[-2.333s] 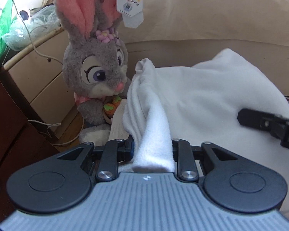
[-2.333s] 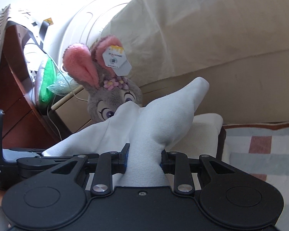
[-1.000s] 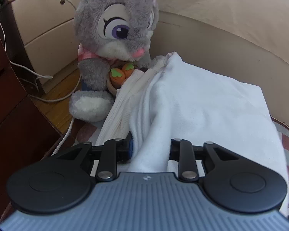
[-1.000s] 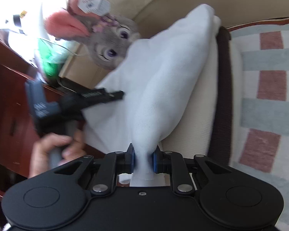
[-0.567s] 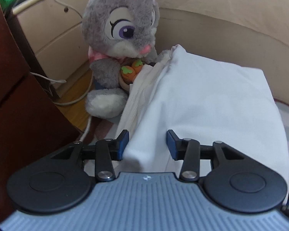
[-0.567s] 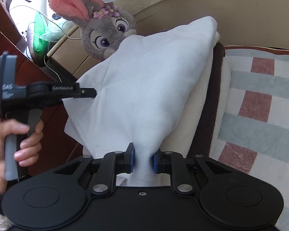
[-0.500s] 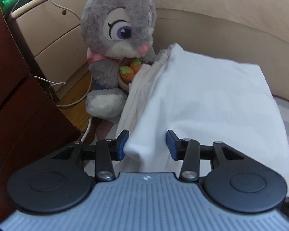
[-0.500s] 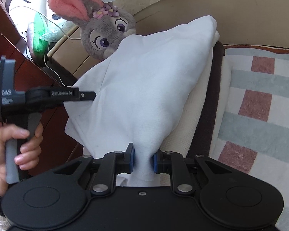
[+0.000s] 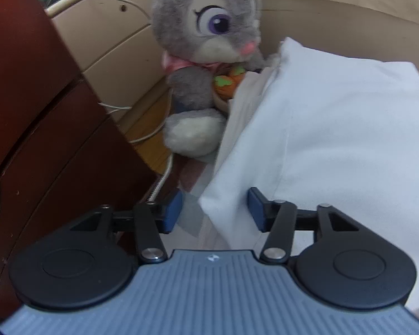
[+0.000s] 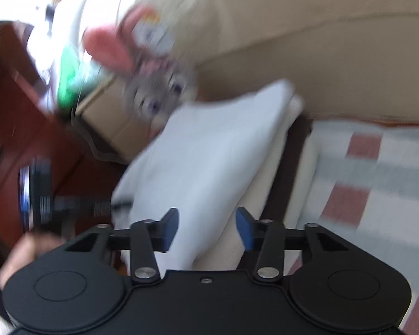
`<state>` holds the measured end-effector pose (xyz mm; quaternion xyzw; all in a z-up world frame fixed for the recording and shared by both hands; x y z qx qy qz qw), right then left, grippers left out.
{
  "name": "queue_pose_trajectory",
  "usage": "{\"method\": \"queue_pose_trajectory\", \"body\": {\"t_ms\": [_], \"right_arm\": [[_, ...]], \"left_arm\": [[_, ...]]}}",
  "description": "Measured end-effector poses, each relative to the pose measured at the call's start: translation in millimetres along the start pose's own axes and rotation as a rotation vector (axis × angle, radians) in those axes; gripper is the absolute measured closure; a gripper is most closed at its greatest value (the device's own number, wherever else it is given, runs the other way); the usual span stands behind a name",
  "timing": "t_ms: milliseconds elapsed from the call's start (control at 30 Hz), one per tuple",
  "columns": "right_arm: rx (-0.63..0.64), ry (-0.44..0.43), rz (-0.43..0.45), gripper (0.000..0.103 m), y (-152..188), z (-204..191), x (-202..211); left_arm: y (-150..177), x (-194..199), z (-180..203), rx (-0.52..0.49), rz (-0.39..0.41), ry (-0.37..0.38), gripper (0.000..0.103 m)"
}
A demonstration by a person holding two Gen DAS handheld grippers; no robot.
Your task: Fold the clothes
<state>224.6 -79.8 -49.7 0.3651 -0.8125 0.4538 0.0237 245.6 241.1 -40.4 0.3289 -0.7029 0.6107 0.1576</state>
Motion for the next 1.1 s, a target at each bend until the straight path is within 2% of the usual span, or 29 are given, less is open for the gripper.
{"method": "queue_pose_trajectory", "body": {"t_ms": [167,333,367,400,433,533,633,667,733,767,833,867,900,933,1033,1100], "right_arm": [[-0.138,0.012,0.021,0.049,-41.6,51.2,-40.9],[-0.081,0.071,0.104,0.048,-55.8,64.2,-83.9],[-0.057,0.077,0.119,0.052,-58.0,63.0,-90.5],[-0.033,0.082,0.134,0.085,-60.3,61.8,-97.2],[-0.009,0.087,0.148,0.089,-62.5,60.6,-103.8],[0.062,0.103,0.192,0.091,-69.3,56.9,-123.7],[0.134,0.118,0.236,0.091,-76.1,52.9,-143.4],[0.127,0.153,0.203,0.088,-74.8,59.5,-149.7],[0.107,0.228,0.127,0.078,-71.5,74.0,-162.0],[0.108,0.266,0.125,0.070,-74.1,74.4,-157.6],[0.109,0.407,0.173,0.065,-82.8,70.9,-135.2],[0.097,0.441,0.207,0.063,-86.2,68.0,-122.1],[0.087,0.407,0.234,0.062,-89.0,62.3,-110.4],[0.077,0.368,0.262,0.063,-91.8,56.3,-98.8],[0.139,0.204,0.247,0.063,-83.9,23.4,-78.7],[0.227,0.127,0.220,0.063,-70.1,0.6,-71.9]], "left_arm": [[5.3,-10.8,-5.0,0.123,0.009,0.074,0.058],[9.1,-15.9,-17.2,0.183,0.006,0.129,0.054],[10.5,-17.0,-19.2,0.194,0.005,0.133,0.054],[11.9,-18.1,-21.2,0.204,0.004,0.137,0.054],[12.2,-18.9,-22.7,0.219,0.000,0.141,0.054],[11.0,-20.2,-24.3,0.221,-0.002,0.154,0.054],[8.7,-21.7,-26.4,0.218,-0.020,0.174,0.054],[6.6,-21.5,-28.4,0.231,-0.031,0.179,0.053],[-1.4,-9.4,-31.0,0.244,-0.036,0.184,0.057],[-5.5,-3.0,-32.3,0.250,-0.038,0.186,0.061],[-16.2,28.1,-21.5,0.138,0.051,0.179,0.062],[-21.7,44.4,-15.5,0.078,0.099,0.174,0.062],[-27.3,60.8,-9.5,0.018,0.146,0.170,0.062],[-29.7,64.9,-3.1,0.012,0.151,0.201,0.062],[-35.4,72.6,16.3,0.016,0.148,0.307,0.062],[-36.5,60.4,26.9,0.018,0.116,0.303,0.062]]}}
Point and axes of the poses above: each gripper's, at about its wrist camera, not at the fingertips, and x roughly against the way its jaws point, z to its right, y to its underside, the point moved 5 cm from there along -x, roughly the way its jaws point, and after that the axes turned 10 degrees about z, right-handed, at the moved point
